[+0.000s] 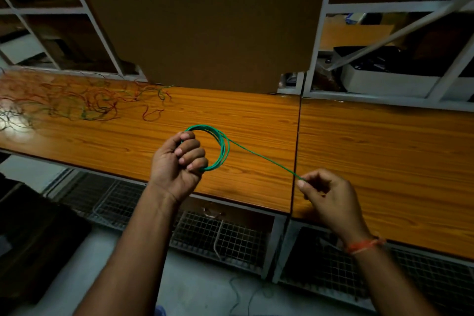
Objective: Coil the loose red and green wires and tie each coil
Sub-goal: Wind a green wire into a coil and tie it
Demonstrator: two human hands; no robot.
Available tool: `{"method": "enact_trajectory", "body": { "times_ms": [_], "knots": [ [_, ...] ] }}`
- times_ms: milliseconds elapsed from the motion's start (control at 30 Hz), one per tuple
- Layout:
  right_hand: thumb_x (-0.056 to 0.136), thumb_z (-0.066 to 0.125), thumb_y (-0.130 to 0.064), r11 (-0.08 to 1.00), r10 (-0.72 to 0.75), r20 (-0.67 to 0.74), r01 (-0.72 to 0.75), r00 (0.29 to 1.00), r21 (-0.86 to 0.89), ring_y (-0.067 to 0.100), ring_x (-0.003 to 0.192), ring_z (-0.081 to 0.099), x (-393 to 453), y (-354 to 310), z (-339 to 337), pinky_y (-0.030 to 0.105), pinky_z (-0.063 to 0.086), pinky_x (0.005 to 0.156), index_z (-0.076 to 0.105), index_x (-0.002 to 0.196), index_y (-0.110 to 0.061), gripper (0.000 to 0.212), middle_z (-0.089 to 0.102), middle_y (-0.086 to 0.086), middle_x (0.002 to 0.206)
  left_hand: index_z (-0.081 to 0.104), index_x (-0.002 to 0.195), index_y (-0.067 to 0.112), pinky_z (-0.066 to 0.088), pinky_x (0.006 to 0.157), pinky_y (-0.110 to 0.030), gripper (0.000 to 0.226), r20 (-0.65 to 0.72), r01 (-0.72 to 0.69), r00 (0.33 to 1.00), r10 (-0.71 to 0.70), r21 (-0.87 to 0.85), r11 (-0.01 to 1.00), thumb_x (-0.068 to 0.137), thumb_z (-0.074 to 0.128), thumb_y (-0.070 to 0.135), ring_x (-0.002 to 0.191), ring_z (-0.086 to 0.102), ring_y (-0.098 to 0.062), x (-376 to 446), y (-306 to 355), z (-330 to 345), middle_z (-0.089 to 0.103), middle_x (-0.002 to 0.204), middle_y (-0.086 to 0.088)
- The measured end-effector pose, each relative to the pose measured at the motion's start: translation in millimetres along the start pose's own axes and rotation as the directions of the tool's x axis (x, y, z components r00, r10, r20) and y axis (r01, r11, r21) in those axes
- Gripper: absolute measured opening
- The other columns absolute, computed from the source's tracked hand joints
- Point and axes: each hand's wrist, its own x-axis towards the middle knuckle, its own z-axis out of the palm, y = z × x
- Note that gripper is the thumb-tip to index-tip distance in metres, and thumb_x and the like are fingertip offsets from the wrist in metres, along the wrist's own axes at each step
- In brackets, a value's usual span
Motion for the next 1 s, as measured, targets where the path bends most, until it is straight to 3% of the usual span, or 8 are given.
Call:
{"method": "enact_trajectory", "body": {
  "times_ms": [100, 267, 367, 500, 600, 700, 833, 1000],
  "knots": [
    [0.091, 0.075, -0.022, 0.947, -0.211, 0.082, 0.224, 0.974, -0.232, 0.002, 0.075, 0.063, -3, -11, 2, 0.032, 0.054, 0.065, 0.075, 0.084, -0.027, 0.009, 0.067, -0.013, 0.079, 0.049, 0.079, 0.021, 0.025, 0.042, -0.016, 0.033, -0.112, -0.085, 0.989, 0.092, 0.062, 0.994, 0.108, 0.032, 0.024, 0.040, 0.033, -0.003, 3, 1, 2, 0.038, 0.051, 0.009],
    [0.101, 0.053, -0.040, 0.759, -0.490, 0.452, 0.620, 0.745, -0.199, 0.010, 0.071, 0.056, 2, -74, 19, 0.028, 0.044, 0.059, 0.071, 0.091, -0.019, 0.030, 0.056, -0.010, 0.078, 0.047, 0.088, 0.016, 0.044, 0.047, -0.016, 0.029, -0.189, -0.185, 0.935, 0.300, 0.462, 0.868, 0.110, 0.032, 0.026, 0.048, 0.056, -0.011, 9, -28, 10, 0.058, 0.059, -0.001],
    [0.102, 0.053, -0.038, 0.733, -0.540, 0.483, 0.667, 0.690, -0.134, 0.013, 0.075, 0.059, 11, -110, 25, 0.033, 0.049, 0.064, 0.071, 0.096, -0.017, 0.028, 0.062, -0.003, 0.083, 0.047, 0.092, 0.012, 0.049, 0.049, -0.021, 0.030, -0.041, -0.168, 0.958, 0.284, 0.722, 0.671, 0.112, 0.029, 0.024, 0.050, 0.061, -0.016, 2, -46, 16, 0.065, 0.061, -0.007],
    [0.098, 0.065, -0.025, 0.795, -0.533, 0.404, 0.603, 0.743, -0.060, 0.007, 0.076, 0.062, 30, -139, 25, 0.033, 0.051, 0.066, 0.072, 0.100, -0.017, 0.011, 0.067, -0.007, 0.083, 0.052, 0.082, 0.008, 0.038, 0.045, -0.024, 0.037, 0.062, -0.145, 0.979, 0.192, 0.878, 0.456, 0.111, 0.035, 0.023, 0.044, 0.045, -0.018, -8, -56, 20, 0.050, 0.054, -0.005],
    [0.095, 0.069, -0.016, 0.875, -0.462, 0.359, 0.482, 0.811, 0.038, 0.011, 0.071, 0.063, 47, -142, 22, 0.034, 0.052, 0.062, 0.068, 0.118, -0.021, 0.023, 0.067, -0.007, 0.081, 0.052, 0.082, 0.013, 0.019, 0.044, -0.020, 0.028, 0.023, -0.088, 0.993, 0.118, 0.806, 0.586, 0.103, 0.045, 0.030, 0.043, 0.023, -0.011, -8, -55, 17, 0.034, 0.051, 0.001],
    [0.094, 0.070, -0.011, 0.921, -0.389, 0.348, 0.361, 0.853, 0.144, 0.017, 0.083, 0.069, 58, -131, 24, 0.042, 0.058, 0.074, 0.066, 0.121, -0.020, 0.028, 0.071, -0.001, 0.089, 0.054, 0.083, 0.012, 0.007, 0.047, -0.024, 0.031, -0.026, 0.008, 1.000, 0.016, 0.727, 0.687, 0.093, 0.047, 0.041, 0.050, 0.010, -0.011, -10, -50, 16, 0.026, 0.054, 0.005],
    [0.092, 0.072, -0.004, 0.920, -0.293, 0.280, 0.189, 0.914, 0.344, 0.014, 0.088, 0.067, 59, -107, 36, 0.030, 0.053, 0.077, 0.070, 0.112, -0.013, 0.022, 0.070, 0.005, 0.095, 0.054, 0.076, 0.016, 0.007, 0.045, -0.020, 0.030, -0.015, 0.048, 0.999, -0.052, 0.692, 0.721, 0.094, 0.051, 0.040, 0.046, 0.013, -0.007, -16, -46, 16, 0.023, 0.055, 0.007],
    [0.105, 0.054, -0.026, 0.960, -0.190, 0.353, 0.099, 0.916, 0.261, -0.003, 0.080, 0.058, 39, -88, 48, 0.015, 0.044, 0.072, 0.071, 0.117, -0.014, 0.024, 0.072, -0.005, 0.101, 0.052, 0.077, 0.018, 0.012, 0.041, -0.019, 0.030, 0.054, 0.096, 0.988, -0.142, 0.498, 0.862, 0.101, 0.046, 0.034, 0.043, 0.013, -0.005, -18, -44, 16, 0.024, 0.053, 0.010]
  ]
}}
